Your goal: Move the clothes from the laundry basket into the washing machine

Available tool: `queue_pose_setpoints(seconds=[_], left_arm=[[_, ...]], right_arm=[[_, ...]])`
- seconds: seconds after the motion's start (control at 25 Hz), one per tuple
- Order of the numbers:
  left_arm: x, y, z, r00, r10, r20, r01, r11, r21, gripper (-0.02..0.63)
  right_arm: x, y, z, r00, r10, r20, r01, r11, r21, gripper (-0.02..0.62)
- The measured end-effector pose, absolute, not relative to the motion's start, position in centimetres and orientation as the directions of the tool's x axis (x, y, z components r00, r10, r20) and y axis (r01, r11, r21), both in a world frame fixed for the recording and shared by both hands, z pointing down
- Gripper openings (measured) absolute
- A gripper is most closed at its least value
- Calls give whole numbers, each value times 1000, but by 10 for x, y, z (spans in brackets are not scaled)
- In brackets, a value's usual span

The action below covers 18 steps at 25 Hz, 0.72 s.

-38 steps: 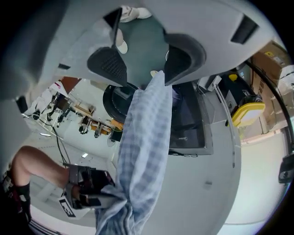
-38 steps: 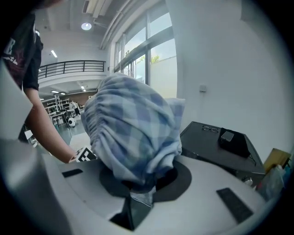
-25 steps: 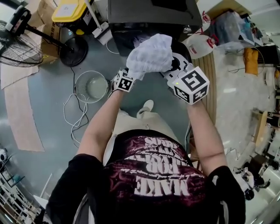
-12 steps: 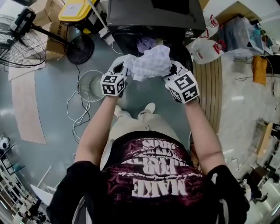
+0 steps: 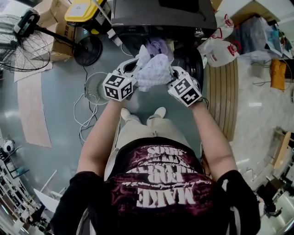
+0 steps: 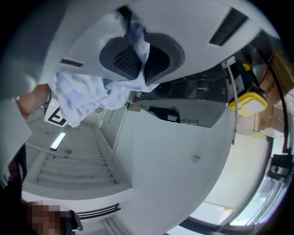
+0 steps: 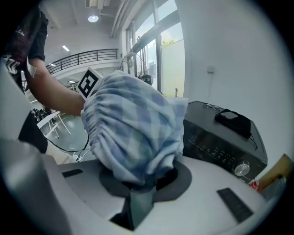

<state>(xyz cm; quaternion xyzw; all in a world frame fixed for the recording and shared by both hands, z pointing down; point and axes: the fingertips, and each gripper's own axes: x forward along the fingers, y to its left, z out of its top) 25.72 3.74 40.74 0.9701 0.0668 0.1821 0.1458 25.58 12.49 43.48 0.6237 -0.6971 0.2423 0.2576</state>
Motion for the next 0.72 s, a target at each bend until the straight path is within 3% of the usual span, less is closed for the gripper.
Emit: queue_pose_setpoints(seconds=[0.4,0.72], left_arm=[[264,108,399,858,432,279,308,-866,395,9],[260,138,391,760,607,231,463,-755,464,9]], right_arm=[[258,136,442,-125,-746,655,-987,162,-4,95],[245,139,440,-190,-751,632,-962,272,33,297]])
